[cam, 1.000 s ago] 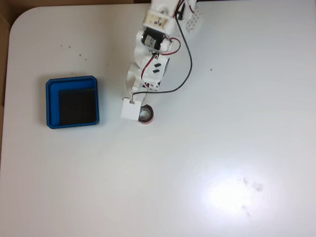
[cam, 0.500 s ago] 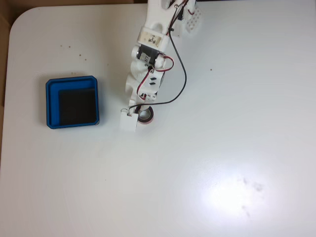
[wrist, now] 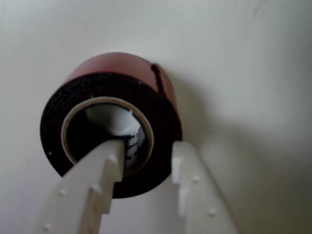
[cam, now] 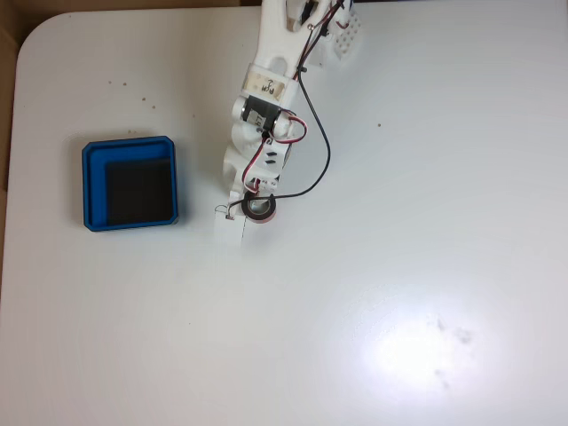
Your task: Pick the red roll and drop it in the blue box
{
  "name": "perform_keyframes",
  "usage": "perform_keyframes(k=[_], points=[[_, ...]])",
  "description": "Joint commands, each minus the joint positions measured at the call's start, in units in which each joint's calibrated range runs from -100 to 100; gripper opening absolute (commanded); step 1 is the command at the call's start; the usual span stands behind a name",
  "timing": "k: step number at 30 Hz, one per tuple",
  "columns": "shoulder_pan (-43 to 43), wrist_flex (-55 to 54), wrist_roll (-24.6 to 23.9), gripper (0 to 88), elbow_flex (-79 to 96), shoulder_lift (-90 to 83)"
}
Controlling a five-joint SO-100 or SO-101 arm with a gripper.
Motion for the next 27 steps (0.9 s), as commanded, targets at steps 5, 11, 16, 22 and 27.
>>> perform_keyframes(k=[5,11,16,22,27], points=[[1.58,-0.27,0.29,9.6,-3.73,-0.18],[1.58,-0.27,0.29,10.1,-3.73,1.83],[1.67,-0.27,-0.15,10.6,-3.73,1.91],[1.67,-0.27,0.29,12.1,-3.55,2.25],[1.67,-0.27,0.29,12.1,-3.64,4.09]])
